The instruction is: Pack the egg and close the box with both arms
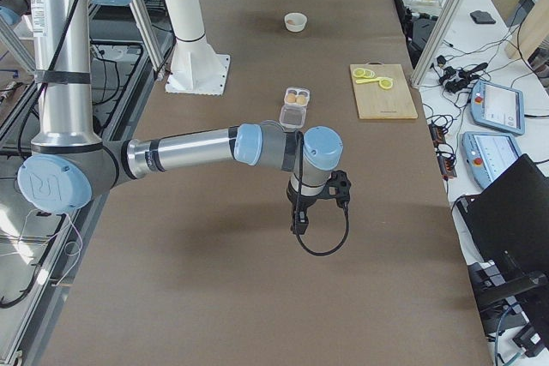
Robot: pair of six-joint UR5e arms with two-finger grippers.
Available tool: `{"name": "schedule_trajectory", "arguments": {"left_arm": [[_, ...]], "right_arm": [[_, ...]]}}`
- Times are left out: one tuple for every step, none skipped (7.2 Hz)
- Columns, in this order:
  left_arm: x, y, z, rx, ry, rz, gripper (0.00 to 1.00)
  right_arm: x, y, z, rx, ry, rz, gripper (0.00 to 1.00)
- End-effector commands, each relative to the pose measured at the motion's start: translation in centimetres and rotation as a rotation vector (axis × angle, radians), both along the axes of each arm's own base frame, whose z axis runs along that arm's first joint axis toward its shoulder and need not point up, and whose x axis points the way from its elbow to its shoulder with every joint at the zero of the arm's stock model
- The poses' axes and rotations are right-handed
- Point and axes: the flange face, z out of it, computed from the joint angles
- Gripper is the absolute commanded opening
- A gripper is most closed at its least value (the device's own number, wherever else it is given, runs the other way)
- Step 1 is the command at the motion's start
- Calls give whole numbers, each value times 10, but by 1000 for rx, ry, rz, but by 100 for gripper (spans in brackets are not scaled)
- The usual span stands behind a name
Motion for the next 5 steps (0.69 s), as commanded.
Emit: {"name": "schedule_trajectory", "arguments": {"left_arm": [[-1, 6, -8, 21, 3, -6, 98], [-1, 8, -6, 19, 3, -6, 98], [-1, 8, -5, 19, 3, -6, 98], [-1, 7, -5, 22, 2, -7, 98], [-1, 7, -5, 20, 2, -8, 98]], "right_arm": [[1, 0, -1, 1, 0, 2, 100], [1, 0, -1, 1, 0, 2, 100], [0, 0, -1, 1, 0, 0, 100], [0, -1, -1, 3, 0, 0, 100], [1, -1, -2, 4, -1, 2, 100]]}}
